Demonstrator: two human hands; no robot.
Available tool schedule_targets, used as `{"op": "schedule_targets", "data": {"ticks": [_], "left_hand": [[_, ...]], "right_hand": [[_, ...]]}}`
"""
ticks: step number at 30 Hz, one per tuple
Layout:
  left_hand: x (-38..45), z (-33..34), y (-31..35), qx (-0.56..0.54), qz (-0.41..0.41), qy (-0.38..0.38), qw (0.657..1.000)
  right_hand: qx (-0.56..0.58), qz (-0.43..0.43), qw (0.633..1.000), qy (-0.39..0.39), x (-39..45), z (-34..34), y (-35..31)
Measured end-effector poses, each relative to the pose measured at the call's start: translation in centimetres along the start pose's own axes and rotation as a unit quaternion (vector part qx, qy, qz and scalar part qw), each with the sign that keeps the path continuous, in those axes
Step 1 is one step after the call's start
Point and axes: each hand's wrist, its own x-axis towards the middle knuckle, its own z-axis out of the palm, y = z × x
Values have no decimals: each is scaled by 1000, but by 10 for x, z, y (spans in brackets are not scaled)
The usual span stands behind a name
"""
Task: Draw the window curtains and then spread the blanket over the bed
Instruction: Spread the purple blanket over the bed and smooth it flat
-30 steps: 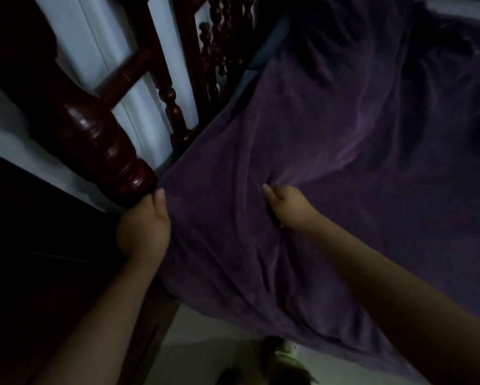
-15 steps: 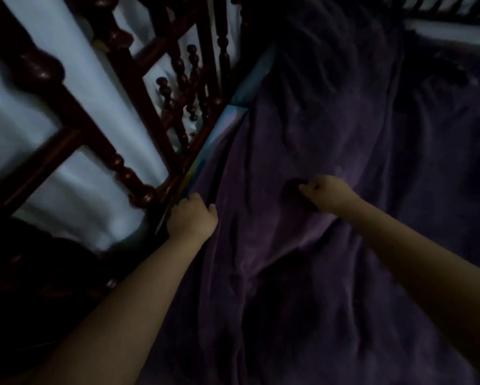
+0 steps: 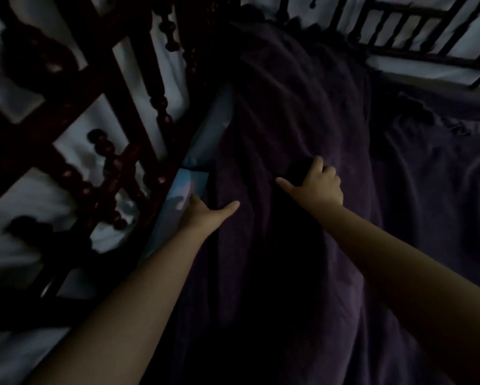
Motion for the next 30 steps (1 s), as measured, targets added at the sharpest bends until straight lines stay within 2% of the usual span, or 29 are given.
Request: {"op": "schedule_targets", "data": {"ticks": [2, 4, 6, 9, 11, 13, 15, 16, 17, 18, 20, 22, 24, 25, 26, 27, 28, 29, 30], "left_hand": [[16, 7, 8, -56, 19, -65, 996], [30, 8, 18, -122, 46, -43, 991], [34, -4, 34, -158, 98, 45, 981], [48, -38, 70, -166, 205, 180, 948], [59, -55, 88, -114, 243, 244, 932], [72, -61, 89, -35, 234, 287, 928], [83, -51, 75, 113, 170, 292, 934], [86, -41, 67, 209, 125, 259, 935], [87, -32, 61, 273, 81, 212, 935], [91, -24, 60, 291, 50, 175, 939], [104, -19, 78, 250, 47, 155, 955], [122, -25, 107, 188, 105, 170, 962], [143, -33, 145, 107, 122, 138, 977], [154, -34, 164, 79, 117, 106, 984], [165, -32, 181, 70, 115, 71, 988], [175, -29, 195, 58, 112, 42, 991], [187, -24, 208, 22, 110, 22, 994], [201, -20, 222, -39, 97, -3, 994], [211, -18, 230, -108, 79, -32, 990]], "right_hand": [[24, 63, 998, -12, 29, 6, -5], [21, 82, 995, -48, 55, 10, -8], [64, 39, 997, -28, 70, 6, -16], [222, -35, 971, 84, 96, -15, -51], [297, -76, 940, 147, 108, -24, -70], [269, -112, 946, 140, 117, -17, -75], [121, -146, 981, 51, 125, 7, -73], [29, -150, 988, -29, 125, 21, -71], [-32, -144, 983, -111, 123, 32, -70], [-69, -139, 973, -169, 123, 39, -69], [-103, -127, 957, -238, 135, 35, -73], [-136, -106, 929, -329, 155, 14, -83], [-132, -47, 902, -408, 186, -14, -100], [-120, -39, 907, -403, 206, -26, -108], [-91, -40, 925, -366, 226, -37, -115], [-47, -51, 954, -291, 246, -46, -119], [-4, -76, 981, -176, 267, -51, -118], [19, -98, 994, -51, 289, -53, -115], [29, -96, 994, 36, 300, -52, -111]]}}
